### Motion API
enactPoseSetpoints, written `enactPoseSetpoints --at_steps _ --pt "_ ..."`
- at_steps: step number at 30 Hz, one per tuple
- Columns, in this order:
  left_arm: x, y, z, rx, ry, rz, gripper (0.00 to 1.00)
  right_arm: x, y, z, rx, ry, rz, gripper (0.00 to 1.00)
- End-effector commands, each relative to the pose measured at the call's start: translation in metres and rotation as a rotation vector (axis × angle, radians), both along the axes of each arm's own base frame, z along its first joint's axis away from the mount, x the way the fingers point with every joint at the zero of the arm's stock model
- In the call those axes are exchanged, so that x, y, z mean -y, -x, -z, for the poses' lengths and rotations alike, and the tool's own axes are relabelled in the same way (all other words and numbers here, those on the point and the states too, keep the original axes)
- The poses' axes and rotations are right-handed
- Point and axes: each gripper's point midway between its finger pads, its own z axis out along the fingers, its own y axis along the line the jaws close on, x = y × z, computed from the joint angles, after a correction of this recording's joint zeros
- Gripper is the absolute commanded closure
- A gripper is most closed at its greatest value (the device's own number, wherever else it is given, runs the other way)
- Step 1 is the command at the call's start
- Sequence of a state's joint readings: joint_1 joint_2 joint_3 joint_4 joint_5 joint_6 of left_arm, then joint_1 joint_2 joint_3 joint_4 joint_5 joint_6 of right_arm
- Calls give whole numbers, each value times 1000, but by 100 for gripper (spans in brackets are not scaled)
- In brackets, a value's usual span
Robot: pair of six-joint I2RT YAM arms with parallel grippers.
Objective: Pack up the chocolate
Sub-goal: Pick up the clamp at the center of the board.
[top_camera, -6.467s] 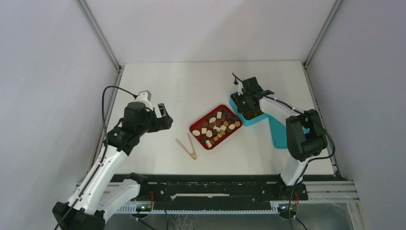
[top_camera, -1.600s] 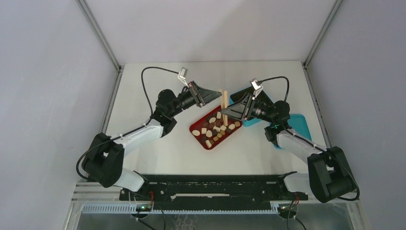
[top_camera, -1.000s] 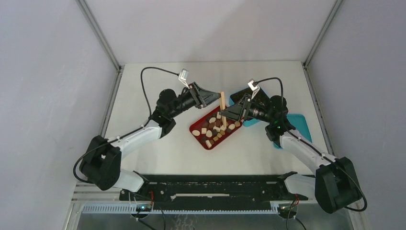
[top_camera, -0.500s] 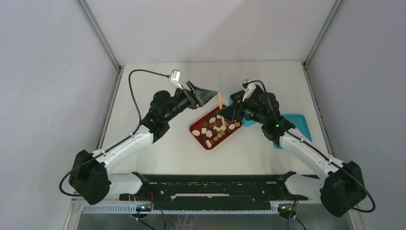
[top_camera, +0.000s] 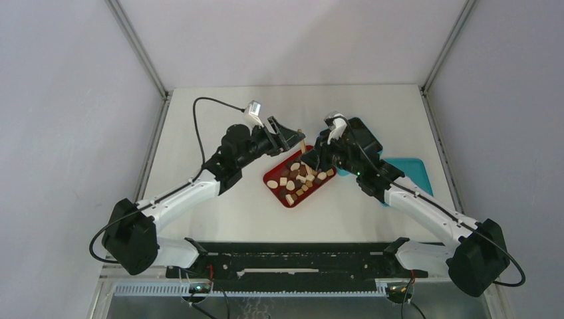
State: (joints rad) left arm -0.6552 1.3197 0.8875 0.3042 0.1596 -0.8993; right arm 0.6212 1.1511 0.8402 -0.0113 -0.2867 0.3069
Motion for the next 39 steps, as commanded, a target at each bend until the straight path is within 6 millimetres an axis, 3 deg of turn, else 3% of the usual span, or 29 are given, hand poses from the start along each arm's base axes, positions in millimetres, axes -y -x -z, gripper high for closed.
enactPoseSetpoints --at_steps 1,5,20,33,39 --pt "11 -4 -43 75 59 11 29 -5 -9 -21 93 28 26 63" --pt "13 -5 -46 72 67 0 35 -6 -9 -17 102 69 42 63" --pt "15 -11 -23 -25 53 -45 65 -12 -8 -14 138 139 55 61" --pt "14 -8 -17 -76 140 -52 99 -16 5 -30 167 102 4 53" --pt "10 -2 -27 -68 235 -26 100 -15 9 -39 166 72 1 43"
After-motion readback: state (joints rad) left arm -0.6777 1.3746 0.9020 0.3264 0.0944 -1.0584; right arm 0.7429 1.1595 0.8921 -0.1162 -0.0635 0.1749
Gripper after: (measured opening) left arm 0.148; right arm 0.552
